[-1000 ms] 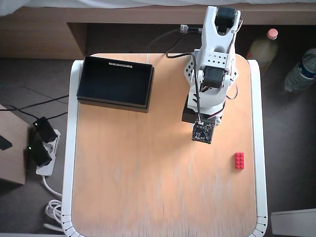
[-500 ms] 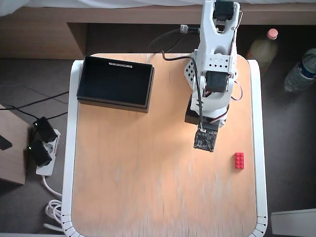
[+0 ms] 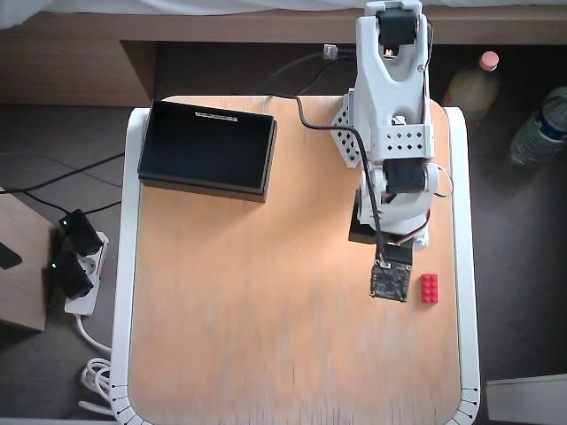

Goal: Grasp a lego block and put it in the bin.

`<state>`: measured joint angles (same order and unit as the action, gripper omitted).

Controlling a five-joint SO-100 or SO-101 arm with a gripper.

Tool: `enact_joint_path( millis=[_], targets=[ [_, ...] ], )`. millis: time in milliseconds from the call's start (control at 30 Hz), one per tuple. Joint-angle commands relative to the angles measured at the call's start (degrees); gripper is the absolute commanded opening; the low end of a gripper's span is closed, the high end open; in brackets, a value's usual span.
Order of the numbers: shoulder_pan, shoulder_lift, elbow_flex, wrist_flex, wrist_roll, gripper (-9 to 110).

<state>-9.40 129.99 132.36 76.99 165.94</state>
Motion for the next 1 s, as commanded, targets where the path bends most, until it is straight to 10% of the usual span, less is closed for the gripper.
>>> enact_joint_path(
  millis=[0,967],
  targets=[
    [-2.37,-3.52,-10.99,-0.97,-0.88,25],
    [-9.05,-29.00,-21.09,-10.72,-4.48,24]
  ],
)
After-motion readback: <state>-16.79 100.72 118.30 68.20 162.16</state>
